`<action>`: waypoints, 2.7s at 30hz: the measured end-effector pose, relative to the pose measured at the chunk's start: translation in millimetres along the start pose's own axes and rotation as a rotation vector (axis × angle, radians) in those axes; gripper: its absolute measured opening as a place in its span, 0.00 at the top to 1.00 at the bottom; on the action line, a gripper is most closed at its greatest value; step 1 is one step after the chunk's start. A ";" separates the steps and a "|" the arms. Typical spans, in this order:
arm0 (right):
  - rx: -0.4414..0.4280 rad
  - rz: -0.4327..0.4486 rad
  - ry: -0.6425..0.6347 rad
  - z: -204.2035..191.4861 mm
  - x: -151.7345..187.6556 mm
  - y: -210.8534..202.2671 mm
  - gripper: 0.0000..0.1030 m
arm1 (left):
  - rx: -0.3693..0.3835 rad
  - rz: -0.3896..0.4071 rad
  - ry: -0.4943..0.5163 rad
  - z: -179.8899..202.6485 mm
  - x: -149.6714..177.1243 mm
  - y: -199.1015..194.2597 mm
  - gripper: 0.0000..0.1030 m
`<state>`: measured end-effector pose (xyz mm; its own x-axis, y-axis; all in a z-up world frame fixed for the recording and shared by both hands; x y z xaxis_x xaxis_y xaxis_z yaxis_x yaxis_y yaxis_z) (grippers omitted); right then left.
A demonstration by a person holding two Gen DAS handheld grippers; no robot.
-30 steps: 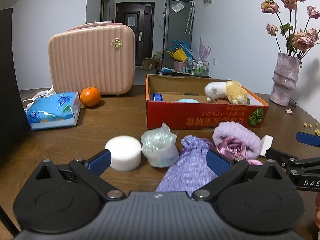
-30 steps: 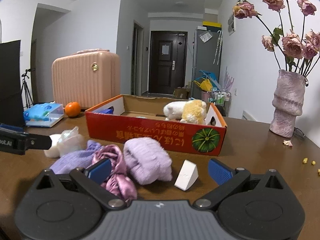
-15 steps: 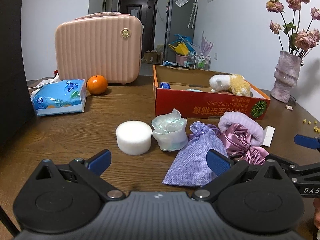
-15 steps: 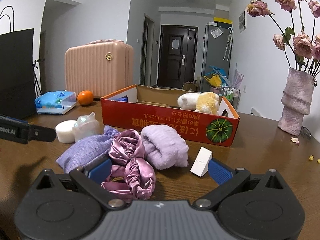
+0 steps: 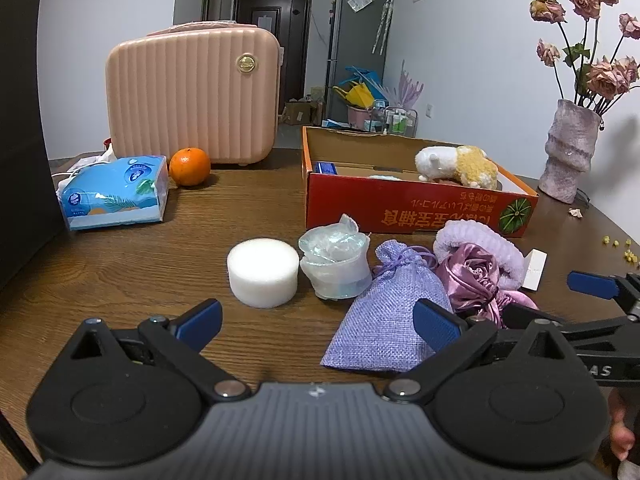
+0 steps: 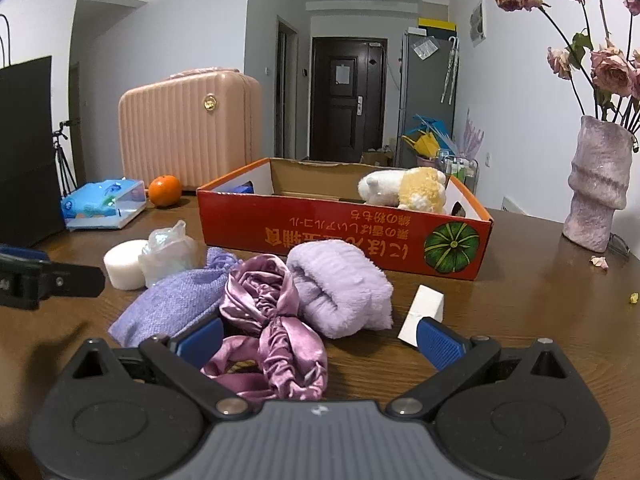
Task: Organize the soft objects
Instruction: 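Grasp the pink satin scrunchie with the right tool while the left tool grasps the lavender pouch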
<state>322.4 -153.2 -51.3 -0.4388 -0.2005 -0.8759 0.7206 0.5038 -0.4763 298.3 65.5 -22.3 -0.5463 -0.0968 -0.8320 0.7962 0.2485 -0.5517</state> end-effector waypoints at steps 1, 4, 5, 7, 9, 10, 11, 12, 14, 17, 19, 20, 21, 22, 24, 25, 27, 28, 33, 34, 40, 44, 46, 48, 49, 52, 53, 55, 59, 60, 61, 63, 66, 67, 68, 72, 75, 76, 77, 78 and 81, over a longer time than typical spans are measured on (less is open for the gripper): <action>0.006 -0.006 0.000 -0.6 -0.5 3.1 0.00 | 0.000 -0.001 -0.001 -0.1 0.0 0.1 0.00; 0.014 -0.022 0.015 -1.7 -2.2 12.3 0.00 | 0.003 -0.004 -0.004 0.1 0.2 0.8 0.00; 0.016 -0.030 0.021 -1.9 -2.6 15.4 0.00 | 0.004 -0.004 -0.004 -0.2 0.2 1.1 0.00; 0.019 -0.050 0.033 -2.1 -2.9 22.3 0.00 | 0.006 -0.007 -0.005 -0.4 0.2 1.6 0.00; 0.019 -0.066 0.051 -2.0 -3.2 28.9 0.00 | 0.007 -0.009 -0.007 -0.8 0.2 2.0 0.00; 0.018 -0.068 0.060 -1.7 -3.6 31.1 0.00 | 0.008 -0.010 -0.008 -1.0 0.1 2.3 0.00; 0.018 -0.070 0.067 -1.7 -3.6 33.1 0.01 | 0.008 -0.010 -0.010 -1.3 0.0 2.4 0.00; 0.018 -0.074 0.070 -1.8 -3.5 35.3 0.02 | 0.008 -0.010 -0.011 -1.4 -0.1 2.5 0.00; 0.015 -0.094 0.072 -2.4 -3.1 41.2 0.06 | 0.008 -0.011 -0.012 -1.4 -0.1 2.8 0.00; 0.001 -0.114 0.071 -3.8 -1.0 45.9 0.16 | 0.008 -0.013 -0.013 -1.5 -0.1 3.3 0.00; 0.000 -0.116 0.058 -6.1 0.2 46.5 0.20 | 0.008 -0.013 -0.013 -1.6 -0.1 3.3 0.00; -0.005 -0.123 0.052 -7.4 0.6 47.2 0.24 | 0.008 -0.014 -0.013 -1.6 -0.1 3.4 0.00; -0.013 -0.130 0.049 -8.1 0.9 47.9 0.27 | 0.008 -0.014 -0.013 -1.9 0.0 3.6 0.00; -0.023 -0.138 0.050 -8.4 1.4 48.5 0.33 | 0.007 -0.015 -0.014 -1.9 0.2 3.9 0.00; -0.032 -0.153 0.057 -7.9 2.5 49.6 0.38 | 0.006 -0.017 -0.015 -2.1 0.2 4.7 0.00; -0.031 -0.152 0.059 -7.7 2.4 49.2 0.40 | 0.005 -0.018 -0.015 -2.1 0.2 4.8 0.00; -0.035 -0.148 0.059 -7.8 2.5 48.1 0.47 | 0.004 -0.020 -0.015 -2.4 0.1 5.6 0.00; -0.036 -0.146 0.057 -8.1 2.6 47.6 0.54 | 0.004 -0.021 -0.015 -2.3 0.3 5.9 0.00; -0.046 -0.130 0.039 -9.0 3.4 41.2 0.68 | 0.000 -0.034 -0.015 -2.1 1.1 9.2 0.00; -0.043 -0.123 0.033 -9.6 3.1 39.2 0.69 | -0.001 -0.037 -0.016 -2.2 1.2 9.8 0.00; -0.038 -0.048 0.019 -10.6 -3.7 22.1 0.69 | -0.004 -0.042 -0.024 -4.0 1.0 11.9 0.00; -0.036 0.013 0.018 -7.5 -10.7 8.1 0.69 | -0.012 -0.047 -0.026 -4.2 1.4 14.7 0.00; -0.033 0.035 0.023 -5.0 -13.1 2.6 0.69 | -0.015 -0.050 -0.028 -4.6 1.7 15.8 0.00; -0.031 0.051 0.027 -2.1 -14.7 -1.9 0.69 | -0.017 -0.049 -0.029 -4.8 1.8 16.4 0.00; -0.029 0.057 0.029 -0.4 -15.3 -3.7 0.69 | -0.017 -0.049 -0.029 -4.4 1.7 16.8 0.00; -0.027 0.065 0.034 3.5 -15.5 -6.4 0.69 | 0.003 -0.048 -0.036 -4.5 1.3 17.2 0.00; -0.025 0.068 0.036 4.8 -15.2 -7.4 0.69 | 0.009 -0.048 -0.037 -3.9 1.3 17.3 0.00; -0.024 0.075 0.039 7.6 -15.3 -9.5 0.69 | 0.013 -0.048 -0.034 -1.8 1.2 18.6 0.00; -0.017 0.089 0.042 12.9 -15.7 -13.5 0.69 | 0.014 -0.048 -0.024 4.4 0.8 21.3 0.00; -0.015 0.092 0.042 14.3 -15.7 -14.2 0.69 | 0.014 -0.051 -0.023 6.5 0.6 22.2 0.00; -0.014 0.092 0.040 15.4 -15.7 -14.6 0.69 | 0.017 -0.054 -0.023 8.6 0.2 23.1 0.00; -0.011 0.094 0.042 18.5 -15.5 -16.1 0.69 | 0.031 -0.060 -0.027 13.7 -0.7 24.2 0.00; -0.006 0.099 0.042 22.5 -15.5 -18.4 0.69 | 0.048 -0.064 -0.017 24.5 -1.2 25.5 0.00; -0.005 0.100 0.042 23.9 -15.5 -18.9 0.69 | 0.052 -0.064 -0.010 28.2 -1.1 25.7 0.00; -0.003 0.101 0.042 25.0 -15.3 -19.6 0.69 | 0.056 -0.066 -0.001 33.0 -1.0 26.4 0.00; 0.004 0.103 0.044 29.8 -14.6 -21.7 0.69 | 0.060 -0.072 0.020 47.1 -1.1 30.9 0.00; 0.008 0.104 0.044 33.1 -14.2 -22.2 0.69 | 0.056 -0.082 0.031 55.3 -1.4 35.8 0.00; 0.010 0.104 0.044 34.1 -14.0 -22.4 0.69 | 0.054 -0.085 0.035 57.5 -1.5 37.6 0.00; 0.011 0.104 0.045 35.3 -13.9 -22.8 0.69 | 0.050 -0.090 0.039 59.8 -1.4 40.2 0.00; 0.013 0.103 0.045 36.4 -13.8 -22.8 0.69 | 0.046 -0.095 0.041 61.4 -1.4 42.3 0.00; 0.017 0.102 0.046 40.0 -13.2 -23.2 0.69 | 0.037 -0.112 0.050 65.6 -1.6 49.7 0.00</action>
<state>332.9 -195.9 -31.8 -0.3864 -0.1095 -0.9158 0.7718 0.5052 -0.3861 355.8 14.8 -52.3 -0.6438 -0.0732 -0.7616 0.7380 0.2033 -0.6434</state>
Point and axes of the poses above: each gripper's, at about its wrist camera, not at the fingertips, and y roughly the way its jaws point, z to its right, x to its underside, the point moved 2 cm from there along y, roughly the way its jaws point, and after that the axes turned 14 degrees about -x, right-handed, at the moved point
